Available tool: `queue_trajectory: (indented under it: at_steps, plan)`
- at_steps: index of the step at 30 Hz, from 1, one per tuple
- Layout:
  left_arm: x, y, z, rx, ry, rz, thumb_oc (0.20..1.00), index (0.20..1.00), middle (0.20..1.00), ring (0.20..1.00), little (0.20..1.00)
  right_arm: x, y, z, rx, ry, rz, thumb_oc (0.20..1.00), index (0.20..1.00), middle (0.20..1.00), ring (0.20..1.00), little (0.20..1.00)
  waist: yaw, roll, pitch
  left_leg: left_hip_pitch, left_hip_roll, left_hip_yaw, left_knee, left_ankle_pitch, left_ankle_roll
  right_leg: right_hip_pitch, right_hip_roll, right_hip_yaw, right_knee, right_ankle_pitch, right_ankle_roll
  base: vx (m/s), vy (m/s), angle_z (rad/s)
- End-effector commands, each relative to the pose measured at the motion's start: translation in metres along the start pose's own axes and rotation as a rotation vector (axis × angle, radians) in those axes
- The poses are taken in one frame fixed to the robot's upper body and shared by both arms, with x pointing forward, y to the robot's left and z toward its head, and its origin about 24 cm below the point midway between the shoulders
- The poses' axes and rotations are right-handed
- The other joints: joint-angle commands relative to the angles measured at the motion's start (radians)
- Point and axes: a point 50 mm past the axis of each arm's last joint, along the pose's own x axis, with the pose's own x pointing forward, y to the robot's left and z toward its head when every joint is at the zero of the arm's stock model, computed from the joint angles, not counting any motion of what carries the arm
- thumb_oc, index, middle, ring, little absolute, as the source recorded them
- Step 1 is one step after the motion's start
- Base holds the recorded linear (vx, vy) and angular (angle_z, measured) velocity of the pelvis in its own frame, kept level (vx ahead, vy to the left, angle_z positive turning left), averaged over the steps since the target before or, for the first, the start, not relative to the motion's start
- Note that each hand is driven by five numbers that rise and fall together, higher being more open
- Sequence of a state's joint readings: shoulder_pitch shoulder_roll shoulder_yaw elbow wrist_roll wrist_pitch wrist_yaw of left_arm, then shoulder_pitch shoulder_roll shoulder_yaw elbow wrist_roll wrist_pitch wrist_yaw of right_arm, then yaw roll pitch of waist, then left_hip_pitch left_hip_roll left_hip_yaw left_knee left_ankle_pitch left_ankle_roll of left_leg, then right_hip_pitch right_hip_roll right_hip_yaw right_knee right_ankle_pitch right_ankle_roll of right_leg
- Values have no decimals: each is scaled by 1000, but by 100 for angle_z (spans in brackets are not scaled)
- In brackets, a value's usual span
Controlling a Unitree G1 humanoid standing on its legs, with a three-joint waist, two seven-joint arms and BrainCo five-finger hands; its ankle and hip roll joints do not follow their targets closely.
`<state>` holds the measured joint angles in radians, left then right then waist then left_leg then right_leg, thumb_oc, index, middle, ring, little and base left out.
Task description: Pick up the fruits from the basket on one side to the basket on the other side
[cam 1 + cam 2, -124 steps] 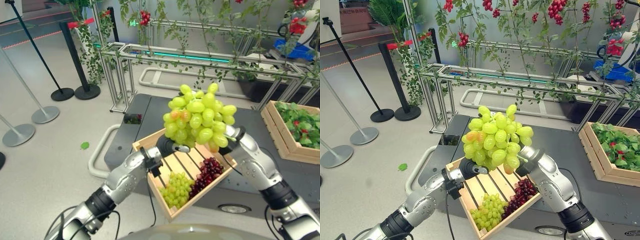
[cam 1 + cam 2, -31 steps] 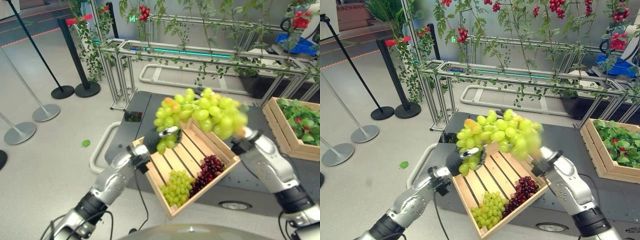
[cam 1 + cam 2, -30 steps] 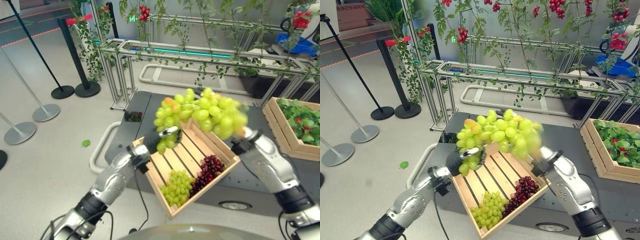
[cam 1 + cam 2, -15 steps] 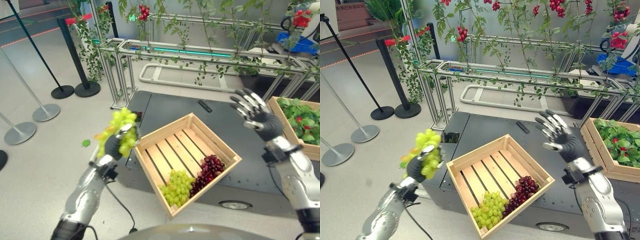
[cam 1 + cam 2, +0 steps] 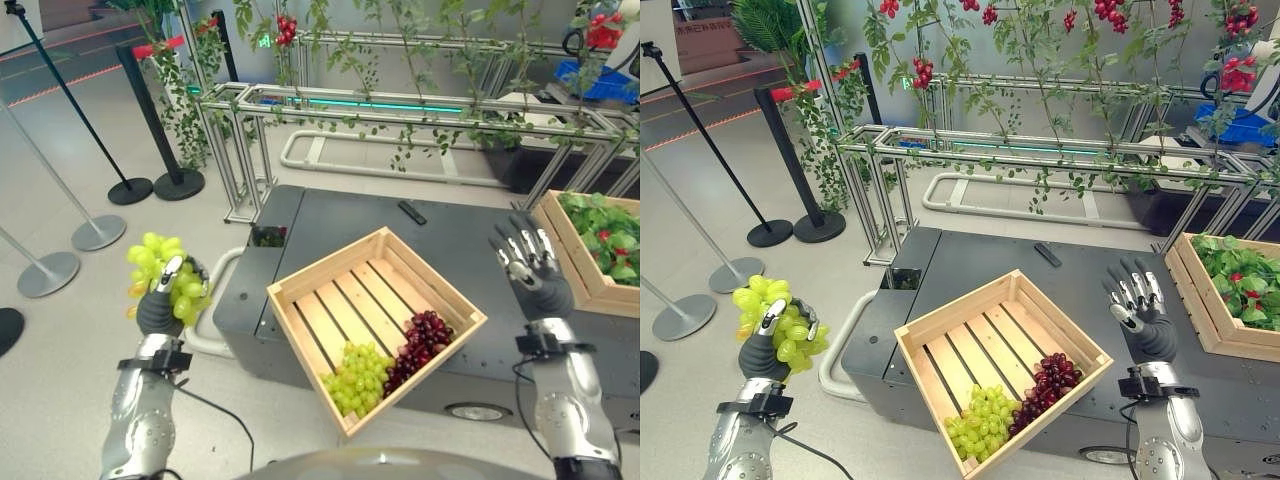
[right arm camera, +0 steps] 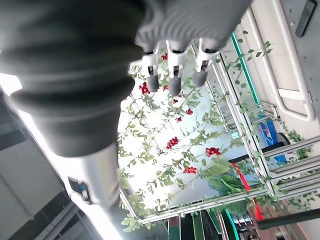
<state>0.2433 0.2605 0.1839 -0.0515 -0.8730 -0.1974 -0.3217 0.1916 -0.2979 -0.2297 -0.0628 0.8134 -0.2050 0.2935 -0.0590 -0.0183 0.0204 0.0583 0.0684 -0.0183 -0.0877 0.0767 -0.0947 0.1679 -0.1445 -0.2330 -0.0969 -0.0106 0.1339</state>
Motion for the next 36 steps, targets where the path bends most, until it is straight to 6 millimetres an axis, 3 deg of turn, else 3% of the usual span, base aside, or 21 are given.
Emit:
queue_trajectory:
  at_steps: [1, 9, 11, 13, 15, 17, 19, 20, 22, 23, 24, 25, 26, 28, 29, 30, 32, 33, 34, 35, 36]
  plan:
    - [13, -3, 46, 187, -209, -53, 200, 200, 200, 200, 200, 13, -1, 27, -68, -164, -1, 1000, 1000, 1000, 1000, 1000, 13, -15, 16, 47, -59, -53, 49, -126, 68, -35, 63, -18, 91, -63, -32, -17, -33, 0]
    - [10, 0, 53, 248, -257, 4, 200, 200, 200, 200, 200, 18, 3, 30, -98, -174, 8, 1000, 1000, 1000, 1000, 1000, 19, -19, 53, -2, -55, -64, 127, -129, 53, -60, 76, -11, 130, -86, -56, -85, -63, 1]
    - [13, -3, 57, 267, -271, -13, 200, 200, 200, 200, 200, 21, 4, 34, -119, -188, 22, 1000, 1000, 1000, 1000, 1000, 26, -21, 75, -50, -52, -81, 126, -93, 40, -94, 81, -14, 130, -76, -64, -226, -67, 7]
    - [20, -10, 62, 283, -306, -36, 200, 200, 200, 200, 200, 23, 7, 40, -127, -218, 38, 1000, 1000, 1000, 1000, 1000, 37, -17, 97, -119, -39, -103, 87, 0, 4, -134, 79, -36, 116, -65, -63, -336, 15, 13]
    - [29, -17, 65, 290, -323, -70, 200, 200, 200, 200, 200, 26, 6, 47, -166, -241, 27, 1000, 1000, 1000, 1000, 1000, 28, -26, 92, -171, -51, -113, 97, -8, 0, -203, 47, -61, 118, -45, -54, -371, 29, 36]
    - [31, -18, 63, 280, -323, -84, 200, 200, 200, 200, 200, 28, 7, 46, -170, -235, 33, 1000, 1000, 1000, 1000, 1000, 1, -37, 77, -136, -91, -113, 240, -132, 29, -277, 17, -57, 125, -3, -47, -335, 63, 57]
    - [32, -20, 60, 274, -321, -94, 200, 200, 200, 200, 200, 28, 8, 44, -179, -218, 49, 1000, 1000, 1000, 1000, 1000, -21, -25, 70, -88, -104, -122, 365, -209, 42, -307, -1, -39, 121, 31, -46, -247, 239, -6]
    - [31, -19, 58, 276, -325, -79, 200, 200, 200, 200, 200, 26, 6, 39, -165, -194, 39, 1000, 1000, 1000, 1000, 1000, -33, -1, 76, -3, -107, -160, 443, -248, 45, -324, -1, -6, 141, 47, -44, -138, 269, -41]
    - [31, -17, 59, 277, -332, -62, 200, 200, 200, 200, 200, 25, 5, 38, -165, -192, 28, 1000, 1000, 1000, 1000, 1000, -44, -1, 80, 25, -117, -170, 449, -261, 49, -337, -13, 11, 152, 62, -40, -120, 311, -17]
    - [29, -15, 61, 264, -352, -35, 200, 200, 200, 200, 200, 20, 3, 36, -150, -185, 19, 1000, 1000, 1000, 1000, 1000, -76, 11, 85, 91, -107, -138, 370, -351, 72, -378, -34, 44, 181, 83, -18, -112, 321, -2]
    - [29, -15, 61, 264, -351, -34, 200, 200, 200, 200, 200, 20, 4, 36, -150, -184, 19, 1000, 1000, 1000, 1000, 1000, -72, 12, 87, 97, -105, -134, 365, -351, 73, -378, -32, 49, 184, 81, -18, -187, 451, -3]
    - [31, -16, 63, 282, -364, -34, 200, 200, 200, 200, 200, 14, 0, 38, -170, -178, 7, 1000, 1000, 1000, 1000, 1000, -95, 15, 90, 111, -138, -97, 312, -408, 105, -404, -72, 74, 187, 123, 12, -109, 243, -13]
    - [31, -17, 62, 282, -363, -34, 200, 200, 200, 200, 200, 13, 0, 38, -171, -178, 7, 1000, 1000, 1000, 1000, 1000, -92, 13, 89, 111, -141, -94, 311, -407, 107, -406, -73, 78, 187, 124, 13, -267, 527, -25]
    - [31, -19, 63, 310, -367, -34, 200, 200, 200, 200, 200, 10, -3, 38, -198, -176, -23, 1000, 1000, 1000, 1000, 1000, -95, 2, 97, 84, -194, -55, 311, -419, 129, -420, -128, 80, 165, 188, 47, -244, 398, -35]
    - [29, -17, 65, 322, -369, -20, 200, 200, 200, 200, 200, 11, -1, 33, -209, -156, -18, 1000, 1000, 1000, 1000, 1000, -82, 6, 106, 62, -214, -7, 295, -410, 135, -425, -167, 25, 119, 186, 54, -170, 209, -56]
    - [29, -17, 65, 322, -369, -19, 200, 200, 200, 200, 200, 11, -1, 33, -209, -155, -17, 1000, 1000, 1000, 1000, 1000, -80, 6, 106, 64, -214, -5, 293, -409, 135, -424, -166, 28, 116, 188, 55, -257, 317, -84]
    - [24, -12, 65, 365, -347, 1, 200, 200, 200, 200, 200, 10, 1, 28, -220, -124, -13, 1000, 1000, 1000, 1000, 1000, -54, 14, 125, 52, -213, 42, 286, -382, 138, -423, -198, -59, 99, 184, 58, -346, 223, -124]
    - [24, -10, 66, 377, -343, 15, 200, 200, 200, 200, 200, 14, 5, 23, -221, -108, 0, 1000, 1000, 1000, 1000, 1000, -34, 30, 140, 26, -197, 76, 284, -346, 143, -392, -180, -98, 193, 125, 37, -402, 160, -129]
    - [24, -10, 66, 377, -344, 15, 200, 200, 200, 200, 200, 14, 5, 23, -220, -108, 1, 1000, 1000, 1000, 1000, 1000, -35, 25, 140, 23, -203, 76, 282, -340, 144, -398, -186, -96, 198, 125, 37, -515, 180, -71]
    - [27, -11, 65, 373, -331, -5, 200, 200, 200, 200, 200, 11, 2, 20, -212, -83, 2, 1000, 1000, 1000, 1000, 1000, -50, 29, 130, 7, -185, 74, 252, -294, 157, -389, -94, 27, 381, 44, 18, -241, 74, -55]
    - [27, -11, 65, 373, -331, -6, 200, 200, 200, 200, 200, 11, 2, 20, -212, -83, 2, 1000, 1000, 1000, 1000, 1000, -49, 28, 129, 6, -186, 75, 251, -293, 158, -392, -95, 29, 383, 44, 18, -320, 67, -22]
